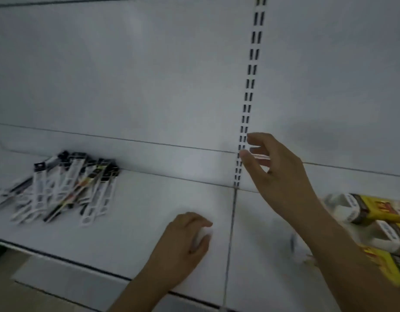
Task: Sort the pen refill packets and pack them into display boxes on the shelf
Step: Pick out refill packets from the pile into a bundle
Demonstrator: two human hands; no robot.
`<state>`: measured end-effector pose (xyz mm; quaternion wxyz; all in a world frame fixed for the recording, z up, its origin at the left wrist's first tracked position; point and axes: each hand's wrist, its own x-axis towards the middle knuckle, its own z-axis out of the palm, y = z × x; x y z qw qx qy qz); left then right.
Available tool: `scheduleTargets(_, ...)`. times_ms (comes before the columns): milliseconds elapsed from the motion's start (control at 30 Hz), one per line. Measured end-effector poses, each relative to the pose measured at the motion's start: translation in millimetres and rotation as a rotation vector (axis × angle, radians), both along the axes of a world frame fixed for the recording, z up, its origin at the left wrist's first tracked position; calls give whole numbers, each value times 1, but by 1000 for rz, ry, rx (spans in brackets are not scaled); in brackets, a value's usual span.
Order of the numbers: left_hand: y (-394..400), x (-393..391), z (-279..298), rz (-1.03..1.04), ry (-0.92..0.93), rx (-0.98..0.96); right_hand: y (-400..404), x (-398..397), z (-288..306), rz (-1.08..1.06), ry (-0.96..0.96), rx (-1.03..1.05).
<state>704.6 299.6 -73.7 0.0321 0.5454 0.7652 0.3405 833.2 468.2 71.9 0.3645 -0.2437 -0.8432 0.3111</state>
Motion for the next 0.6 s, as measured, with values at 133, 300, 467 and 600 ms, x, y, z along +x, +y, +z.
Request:
scheduleTargets(133, -73, -64, -3, 135, 44, 40, -62, -91, -12, 121, -26, -86)
scheduleTargets(300, -147, -156, 3, 454, 217, 194, -122, -207, -49, 207, -186, -123)
scheduleTargets(467, -172, -232, -2, 786, 212, 127, -155, -283, -86, 169, -421, -180)
scheduleTargets(600, -164, -253, -9, 760, 187, -47, -169, -315, -97, 123, -499, -130)
